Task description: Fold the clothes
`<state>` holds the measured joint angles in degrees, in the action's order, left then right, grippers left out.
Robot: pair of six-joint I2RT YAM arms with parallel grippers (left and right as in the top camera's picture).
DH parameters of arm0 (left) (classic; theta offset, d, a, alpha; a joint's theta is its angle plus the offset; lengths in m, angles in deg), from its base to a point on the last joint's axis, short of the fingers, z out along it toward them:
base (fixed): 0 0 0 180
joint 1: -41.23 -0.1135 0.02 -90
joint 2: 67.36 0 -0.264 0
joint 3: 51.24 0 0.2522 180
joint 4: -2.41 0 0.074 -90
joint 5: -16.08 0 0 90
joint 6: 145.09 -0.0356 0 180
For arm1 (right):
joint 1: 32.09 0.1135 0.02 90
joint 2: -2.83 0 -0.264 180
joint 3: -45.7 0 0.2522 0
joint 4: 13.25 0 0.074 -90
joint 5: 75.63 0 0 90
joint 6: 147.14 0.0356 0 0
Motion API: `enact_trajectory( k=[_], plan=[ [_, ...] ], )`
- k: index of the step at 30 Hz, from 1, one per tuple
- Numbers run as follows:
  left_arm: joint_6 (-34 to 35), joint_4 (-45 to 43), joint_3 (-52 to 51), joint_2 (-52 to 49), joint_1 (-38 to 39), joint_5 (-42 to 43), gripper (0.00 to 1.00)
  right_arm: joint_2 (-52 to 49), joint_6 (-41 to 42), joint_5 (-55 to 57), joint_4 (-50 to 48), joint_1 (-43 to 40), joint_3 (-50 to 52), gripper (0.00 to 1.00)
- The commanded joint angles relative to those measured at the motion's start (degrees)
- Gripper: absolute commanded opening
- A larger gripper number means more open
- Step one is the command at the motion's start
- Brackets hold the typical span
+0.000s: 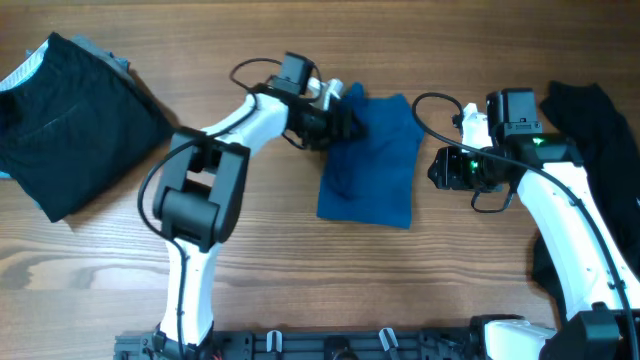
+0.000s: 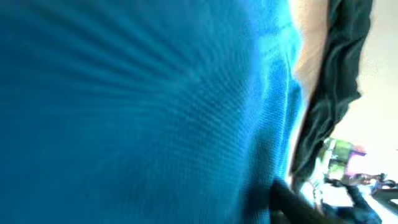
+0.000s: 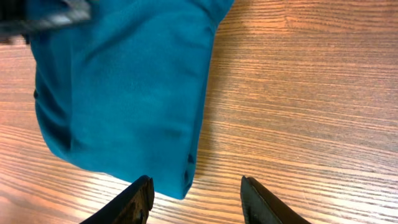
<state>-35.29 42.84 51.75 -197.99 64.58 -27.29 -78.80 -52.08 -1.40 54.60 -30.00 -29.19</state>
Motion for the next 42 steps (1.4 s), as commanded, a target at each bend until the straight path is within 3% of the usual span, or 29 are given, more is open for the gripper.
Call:
enact_trajectory(
  k=[1,3,4,6,11,17,23,28,39,42],
  plan=[
    [-1.6,-0.8,-1.1,-3.0,1.5,-5.7,0.4,0.5,-0.4,1.0,0.2,0.1,-0.7,0.5],
    [-1.6,-0.8,-1.1,-2.7,0.6,-10.3,0.08,0.5,-0.4,1.0,0.4,0.1,-0.7,0.5],
    [-1.6,-0.7,-1.1,-2.2,0.1,-11.9,0.04,0.5,-0.4,1.0,0.5,0.1,-0.7,0.5],
    [-1.6,-0.7,-1.1,0.0,-1.1,-14.8,0.04,0.5,-0.4,1.0,0.5,0.1,-0.7,0.5],
    [-4.1,1.4,-1.1,14.9,-7.9,-32.7,0.04,0.5,-0.4,1.2,0.4,0.1,-0.7,0.5],
    [-6.2,0.4,-1.1,28.1,-20.8,-43.4,0.04,0.5,-0.4,1.2,0.4,0.1,-0.7,0.51],
    [-6.1,-3.4,-1.1,31.2,-37.0,-43.2,0.04,0.5,-0.4,1.2,0.4,0.1,-0.7,0.5],
    [-6.0,-4.1,-1.1,31.2,-46.6,-37.9,0.04,0.5,-0.4,1.2,0.4,0.1,-0.7,0.5],
    [-5.9,-5.8,-1.1,30.2,-55.9,-35.1,0.11,0.5,-0.3,1.2,0.4,0.1,-0.7,0.51],
    [-5.9,-9.3,-1.1,30.0,-56.1,-26.6,0.08,0.5,-0.3,1.2,0.6,0.1,-0.7,0.51]
  ],
)
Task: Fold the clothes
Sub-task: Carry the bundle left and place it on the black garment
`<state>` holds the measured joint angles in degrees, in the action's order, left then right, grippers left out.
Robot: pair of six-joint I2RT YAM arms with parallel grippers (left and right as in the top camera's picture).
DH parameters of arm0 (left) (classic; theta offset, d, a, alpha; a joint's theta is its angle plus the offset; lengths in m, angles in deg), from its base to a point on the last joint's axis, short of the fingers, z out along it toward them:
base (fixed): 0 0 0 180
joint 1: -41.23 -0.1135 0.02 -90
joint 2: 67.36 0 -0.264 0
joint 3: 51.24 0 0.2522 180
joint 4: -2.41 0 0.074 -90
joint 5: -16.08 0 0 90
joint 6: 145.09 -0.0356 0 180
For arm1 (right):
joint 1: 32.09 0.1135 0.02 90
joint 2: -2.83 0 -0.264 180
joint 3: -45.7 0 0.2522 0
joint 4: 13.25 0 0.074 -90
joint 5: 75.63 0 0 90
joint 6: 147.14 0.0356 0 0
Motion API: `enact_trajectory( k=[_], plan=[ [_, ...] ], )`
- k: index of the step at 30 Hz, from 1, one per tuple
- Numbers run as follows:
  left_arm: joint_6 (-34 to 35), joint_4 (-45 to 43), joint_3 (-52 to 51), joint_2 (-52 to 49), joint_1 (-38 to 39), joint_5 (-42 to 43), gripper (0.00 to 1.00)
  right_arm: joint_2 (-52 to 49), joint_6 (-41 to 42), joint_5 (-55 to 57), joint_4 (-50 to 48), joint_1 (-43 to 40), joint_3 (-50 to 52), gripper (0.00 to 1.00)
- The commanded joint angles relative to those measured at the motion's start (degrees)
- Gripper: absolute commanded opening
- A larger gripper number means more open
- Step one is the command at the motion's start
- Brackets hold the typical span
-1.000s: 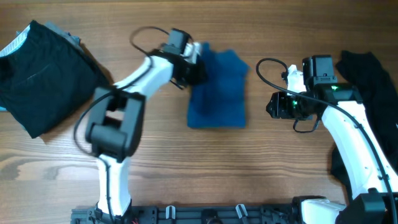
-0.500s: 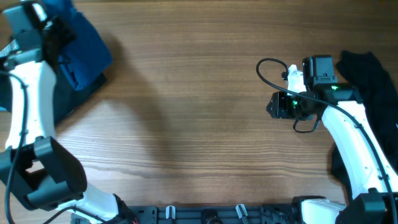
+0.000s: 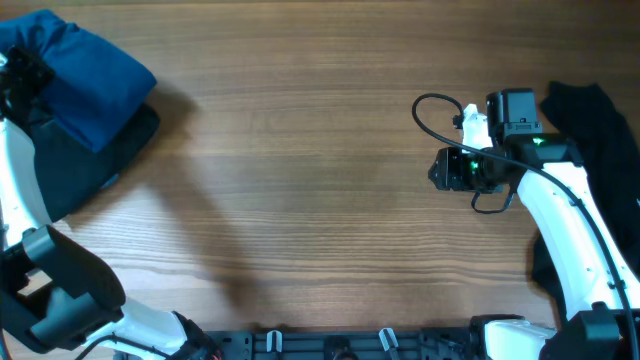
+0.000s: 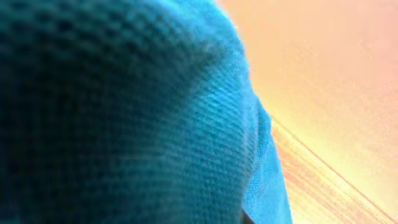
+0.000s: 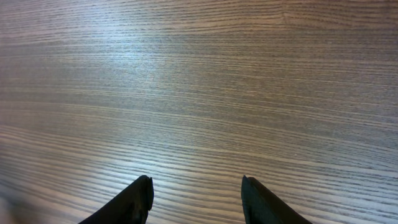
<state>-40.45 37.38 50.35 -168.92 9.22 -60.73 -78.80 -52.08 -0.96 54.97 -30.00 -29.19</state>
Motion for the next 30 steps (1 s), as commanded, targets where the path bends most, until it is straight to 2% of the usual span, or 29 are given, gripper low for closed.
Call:
enact_trajectory(
  k=[1,5,8,12,16,22,24,28,29,30],
  plan=[
    [-0.7,-6.5,0.3,0.9,-0.7,10.5,0.07,0.5,-0.3,0.8,0.3,0.1,-0.7,0.51],
    [-0.2,-13.5,0.3,1.0,-0.7,21.9,0.05,0.5,-0.4,0.8,0.8,0.1,-0.7,0.51],
    [2.3,-15.0,0.3,1.0,-0.7,24.5,0.04,0.5,-0.4,0.8,0.7,0.1,-0.7,0.51],
    [2.3,-13.0,0.3,1.1,-0.8,24.5,0.04,0.5,-0.3,1.2,0.7,0.1,-0.7,0.51],
    [2.3,-6.3,0.3,2.3,-2.4,26.0,0.04,0.5,-0.3,2.1,0.8,0.1,-0.7,0.51],
    [2.0,-1.5,0.3,3.3,-7.2,26.0,0.04,0.5,-0.3,2.5,0.6,0.1,-0.7,0.52],
    [-1.8,-0.6,0.3,2.4,-7.3,25.6,0.04,0.5,-0.1,2.5,0.6,0.1,-0.7,0.52],
    [-2.5,0.4,0.3,-1.7,-7.3,18.1,0.04,0.5,1.1,2.4,0.9,0.1,-0.7,0.52],
    [-2.5,0.0,0.3,-2.8,-7.3,16.5,0.09,0.5,1.1,2.5,1.0,0.1,-0.7,0.52],
    [-2.5,-0.6,0.3,-3.8,-7.3,14.9,0.18,0.5,1.1,2.5,1.0,0.1,-0.7,0.52]
  ],
)
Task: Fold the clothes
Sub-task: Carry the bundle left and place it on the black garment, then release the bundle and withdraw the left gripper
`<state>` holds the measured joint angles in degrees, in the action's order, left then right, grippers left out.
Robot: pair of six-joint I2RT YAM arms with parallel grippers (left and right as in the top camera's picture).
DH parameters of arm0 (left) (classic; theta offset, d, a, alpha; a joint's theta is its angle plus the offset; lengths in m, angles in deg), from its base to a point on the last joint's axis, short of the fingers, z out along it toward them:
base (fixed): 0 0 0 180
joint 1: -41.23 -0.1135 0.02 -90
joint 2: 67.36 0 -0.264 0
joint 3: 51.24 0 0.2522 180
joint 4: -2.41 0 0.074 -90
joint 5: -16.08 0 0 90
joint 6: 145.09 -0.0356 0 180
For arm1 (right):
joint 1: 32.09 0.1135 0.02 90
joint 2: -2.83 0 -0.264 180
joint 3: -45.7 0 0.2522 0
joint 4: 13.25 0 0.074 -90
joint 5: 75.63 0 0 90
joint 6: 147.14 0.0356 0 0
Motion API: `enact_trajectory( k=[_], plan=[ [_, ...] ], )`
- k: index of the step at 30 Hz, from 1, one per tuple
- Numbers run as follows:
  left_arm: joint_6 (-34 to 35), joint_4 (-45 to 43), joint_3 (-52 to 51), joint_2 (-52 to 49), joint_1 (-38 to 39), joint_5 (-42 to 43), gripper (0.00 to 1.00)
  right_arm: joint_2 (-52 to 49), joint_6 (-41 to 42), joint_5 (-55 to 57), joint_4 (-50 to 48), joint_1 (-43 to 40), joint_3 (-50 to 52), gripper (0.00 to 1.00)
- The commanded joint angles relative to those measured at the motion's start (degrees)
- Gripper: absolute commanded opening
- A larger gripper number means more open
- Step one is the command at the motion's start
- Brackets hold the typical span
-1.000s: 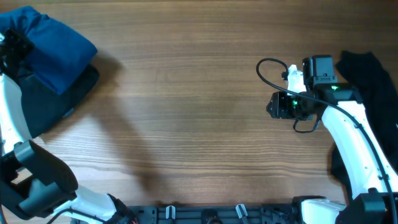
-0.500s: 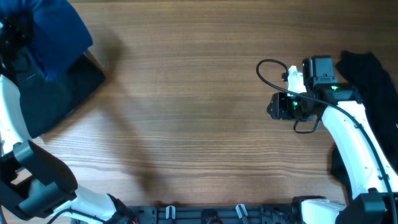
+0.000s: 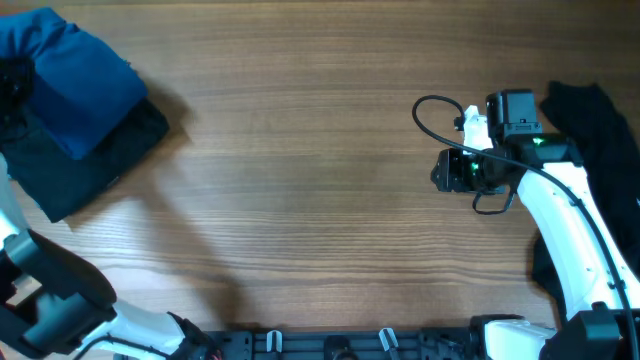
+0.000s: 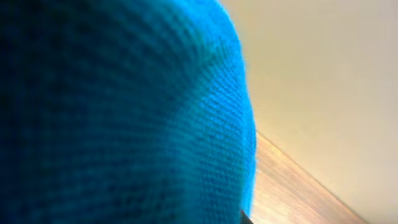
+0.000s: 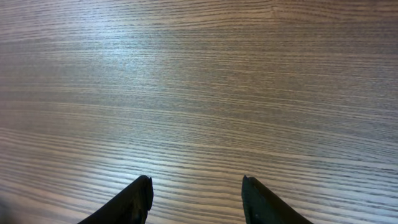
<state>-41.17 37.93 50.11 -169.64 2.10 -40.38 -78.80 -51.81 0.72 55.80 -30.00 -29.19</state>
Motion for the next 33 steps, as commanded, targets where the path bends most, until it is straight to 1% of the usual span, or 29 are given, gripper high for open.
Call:
enact_trajectory(
  k=[1,4,5,6,7,8,10,11,12,17,19,22,24,26,30,33],
  plan=[
    [-1.8,-1.8,0.5,-3.9,-0.2,-6.7,0.2,0.5,0.8,0.8,0.3,0.1,-0.7,0.52],
    [-1.8,-4.1,0.5,-5.8,-0.2,-9.5,0.24,0.5,0.9,0.8,0.3,0.1,-0.7,0.52],
    [-1.8,-4.9,0.5,-6.7,-0.2,-9.7,0.29,0.5,0.9,0.8,0.5,0.1,-0.7,0.52],
    [-1.7,-5.5,0.5,-7.2,-0.2,-9.9,0.62,0.5,0.9,0.8,0.7,0.1,-0.7,0.52],
    [-1.7,-5.9,0.5,-7.3,-0.2,-9.9,0.91,0.5,0.9,0.8,0.9,0.1,-0.7,0.52],
    [-1.7,-6.5,0.6,-7.1,-0.2,-9.2,1.0,0.5,0.9,0.8,0.9,0.1,-0.7,0.52],
    [-1.1,-7.7,1.0,-6.1,-0.4,-7.0,1.0,0.5,0.9,0.8,0.9,0.1,-0.7,0.52],
    [0.4,-8.3,1.7,-5.1,-0.8,-6.4,1.0,0.5,0.8,0.8,0.9,0.1,-0.7,0.52],
    [1.4,-8.5,2.7,-4.0,-1.2,-6.4,1.0,0.5,0.7,0.8,0.9,0.1,-0.7,0.52],
    [1.9,-8.7,6.0,3.6,-2.9,-6.4,1.0,0.5,0.7,1.9,0.5,0.1,-0.7,0.52],
    [2.0,-6.6,6.0,6.1,-2.9,-6.4,1.0,0.5,0.7,1.9,0.3,0.1,-0.7,0.52],
    [4.8,-1.7,6.0,6.8,-1.9,-6.1,1.0,0.5,0.7,1.9,0.2,0.1,-0.7,0.52],
    [4.8,1.7,6.0,6.0,-0.1,-6.1,1.0,0.5,0.7,1.9,-0.1,0.1,-0.7,0.52],
    [4.5,2.7,6.0,4.7,1.8,-6.2,1.0,0.5,0.7,1.8,-0.3,0.1,-0.7,0.52],
    [4.5,1.5,6.0,-1.5,7.2,-6.2,1.0,0.5,0.9,1.8,-0.2,0.1,-0.7,0.52],
    [4.3,-1.5,6.0,-9.2,10.5,-6.6,1.0,0.5,0.9,1.8,0.4,0.1,-0.7,0.52]
  ],
)
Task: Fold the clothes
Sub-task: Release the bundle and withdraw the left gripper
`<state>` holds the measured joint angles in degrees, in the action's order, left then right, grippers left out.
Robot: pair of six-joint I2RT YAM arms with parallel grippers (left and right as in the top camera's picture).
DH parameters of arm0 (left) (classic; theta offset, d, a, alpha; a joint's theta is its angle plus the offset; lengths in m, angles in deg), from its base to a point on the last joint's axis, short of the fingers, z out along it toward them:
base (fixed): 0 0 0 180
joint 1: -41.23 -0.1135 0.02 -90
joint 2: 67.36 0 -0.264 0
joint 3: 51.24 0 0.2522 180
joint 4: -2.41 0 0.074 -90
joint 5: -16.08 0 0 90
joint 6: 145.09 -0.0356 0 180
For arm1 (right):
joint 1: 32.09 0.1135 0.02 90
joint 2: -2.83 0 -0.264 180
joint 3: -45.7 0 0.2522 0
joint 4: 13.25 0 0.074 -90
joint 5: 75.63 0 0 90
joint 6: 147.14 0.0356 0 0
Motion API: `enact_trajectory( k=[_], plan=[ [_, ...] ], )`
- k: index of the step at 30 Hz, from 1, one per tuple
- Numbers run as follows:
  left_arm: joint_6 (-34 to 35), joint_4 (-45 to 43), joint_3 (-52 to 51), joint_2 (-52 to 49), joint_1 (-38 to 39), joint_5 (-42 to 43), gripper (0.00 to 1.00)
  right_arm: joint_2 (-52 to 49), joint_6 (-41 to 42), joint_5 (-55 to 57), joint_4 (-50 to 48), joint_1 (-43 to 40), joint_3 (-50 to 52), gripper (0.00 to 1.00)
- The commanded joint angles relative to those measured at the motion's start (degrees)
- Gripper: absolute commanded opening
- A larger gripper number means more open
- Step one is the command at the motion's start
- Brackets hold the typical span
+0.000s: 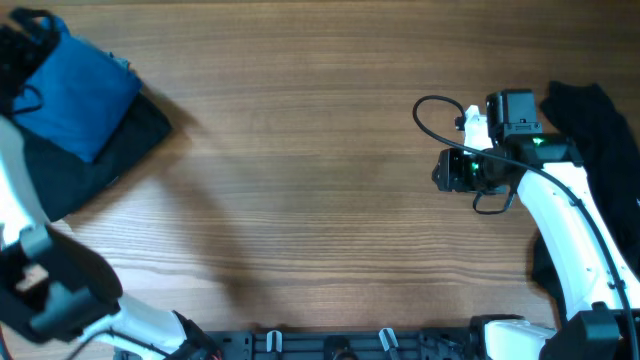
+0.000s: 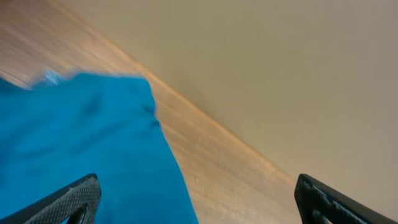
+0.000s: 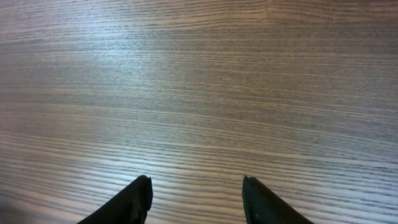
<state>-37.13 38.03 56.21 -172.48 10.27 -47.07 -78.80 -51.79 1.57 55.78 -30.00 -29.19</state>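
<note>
A folded blue garment [image 1: 75, 95] lies on top of a folded black garment [image 1: 95, 160] at the table's far left. My left gripper [image 1: 22, 40] hovers at the blue garment's far left corner. In the left wrist view that gripper [image 2: 198, 199] is open, its fingers wide apart, blue cloth [image 2: 81, 149] below and nothing held. My right gripper [image 3: 196, 198] is open over bare wood; in the overhead view it [image 1: 440, 168] sits at centre right. A dark unfolded garment [image 1: 600, 130] lies at the right edge.
The wooden table [image 1: 320, 200] spreads between the two arms. A black cable [image 1: 440, 110] loops off the right arm. The arm bases and a rail [image 1: 330, 345] run along the front edge.
My left gripper was shut on the blue garment, cloth filling its view; now it is open and free of the garment, which rests on the black one. The right arm has not moved.
The blue garment lay folded at the table's centre with my left gripper at its far edge. Then it was at the far left above the black folded garment, still held. Now it lies released on that stack. My right gripper stayed open throughout.
</note>
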Motion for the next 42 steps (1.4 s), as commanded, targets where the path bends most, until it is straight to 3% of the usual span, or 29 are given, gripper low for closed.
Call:
enact_trajectory(
  k=[1,7,11,14,17,18,20,25,29,34,39,42],
  plan=[
    [0.3,-2.0,-0.1,-8.2,2.6,0.1,1.0,0.5,0.8,1.0,0.9,0.1,-0.7,0.52],
    [0.5,1.8,-0.1,-22.1,3.0,0.1,1.0,0.5,0.8,1.0,1.9,0.1,-0.7,0.52],
    [0.5,0.5,0.2,-20.0,2.7,0.7,1.0,0.5,0.8,1.0,2.0,0.1,-0.7,0.52],
    [0.5,-1.2,0.2,-12.7,3.0,0.8,1.0,0.5,0.8,1.0,1.9,0.1,-0.7,0.52],
    [0.2,-0.1,0.2,-3.5,5.6,0.7,1.0,0.5,0.9,0.6,0.7,0.1,-0.7,0.85],
    [-1.1,1.3,0.2,-1.4,6.9,0.7,1.0,0.5,0.9,0.2,-0.3,0.1,-0.7,0.91],
    [-2.8,9.0,0.2,1.7,13.2,-2.3,1.0,0.5,0.9,-4.4,-6.1,0.1,-0.7,0.99],
    [-2.8,35.2,0.2,0.9,24.1,-16.6,1.0,0.5,0.9,-7.9,-13.1,0.1,-0.7,0.99],
    [-2.7,54.8,0.1,0.9,27.3,-19.9,1.0,0.5,0.8,-10.0,-6.4,0.1,-0.7,1.0],
    [-2.8,66.4,0.1,1.2,27.3,-22.5,1.0,0.5,0.7,-10.4,4.9,0.1,-0.7,1.0],
    [-2.8,62.6,-8.5,12.2,27.4,-22.7,1.0,6.5,1.4,-8.9,4.9,0.1,3.0,1.0],
    [-1.6,52.7,-21.1,28.4,27.4,-23.3,1.0,19.4,6.2,-2.6,-0.9,0.1,9.8,1.0]
  ],
)
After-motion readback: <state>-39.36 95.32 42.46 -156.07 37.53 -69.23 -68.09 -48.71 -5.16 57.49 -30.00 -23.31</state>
